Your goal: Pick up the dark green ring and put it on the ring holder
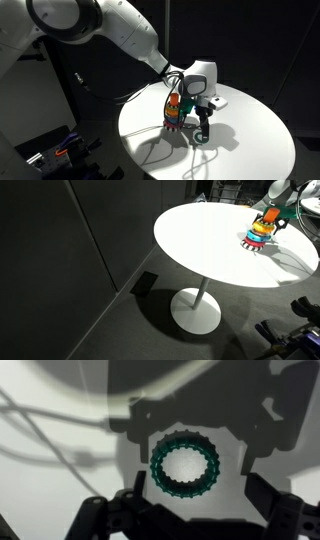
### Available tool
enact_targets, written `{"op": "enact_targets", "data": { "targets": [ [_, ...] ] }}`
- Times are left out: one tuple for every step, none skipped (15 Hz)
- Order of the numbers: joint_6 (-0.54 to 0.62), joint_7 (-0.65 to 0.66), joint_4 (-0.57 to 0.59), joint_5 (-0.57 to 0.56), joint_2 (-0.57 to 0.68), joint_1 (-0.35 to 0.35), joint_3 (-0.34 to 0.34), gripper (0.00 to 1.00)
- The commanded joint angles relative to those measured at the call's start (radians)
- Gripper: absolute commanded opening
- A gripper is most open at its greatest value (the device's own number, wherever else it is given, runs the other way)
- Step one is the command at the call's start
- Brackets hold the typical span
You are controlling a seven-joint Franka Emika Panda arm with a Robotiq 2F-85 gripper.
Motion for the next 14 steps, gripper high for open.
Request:
{"op": "enact_targets", "data": {
  "targets": [
    [-0.019, 0.013, 0.048, 0.033, 0.027, -0.005, -0.004, 1.0],
    [-0.019, 0.013, 0.048, 0.037, 0.027, -0.007, -0.005, 1.0],
    [-0.019, 0.012, 0.047, 0.042, 0.026, -0.009, -0.004, 1.0],
    [-0.017, 0.013, 0.043, 0.047, 0.024, -0.009, -0.005, 1.0],
    [-0.019, 0.014, 0.042, 0.051, 0.023, -0.01, -0.006, 1.0],
    [-0.019, 0.012, 0.039, 0.054, 0.021, -0.012, -0.007, 1.0],
    [-0.018, 0.012, 0.038, 0.056, 0.021, -0.014, -0.007, 1.0],
    [-0.018, 0.012, 0.038, 0.058, 0.021, -0.016, -0.007, 1.0],
    [-0.018, 0.011, 0.038, 0.061, 0.021, -0.018, -0.007, 1.0],
    [-0.015, 0.01, 0.036, 0.064, 0.022, -0.021, -0.006, 1.0],
    [-0.013, 0.009, 0.035, 0.068, 0.021, -0.023, -0.004, 1.0],
    [-0.011, 0.009, 0.034, 0.07, 0.021, -0.024, -0.004, 1.0],
    [-0.007, 0.01, 0.033, 0.073, 0.022, -0.024, -0.004, 1.0],
    [-0.007, 0.01, 0.032, 0.075, 0.022, -0.024, -0.003, 1.0]
  ]
}}
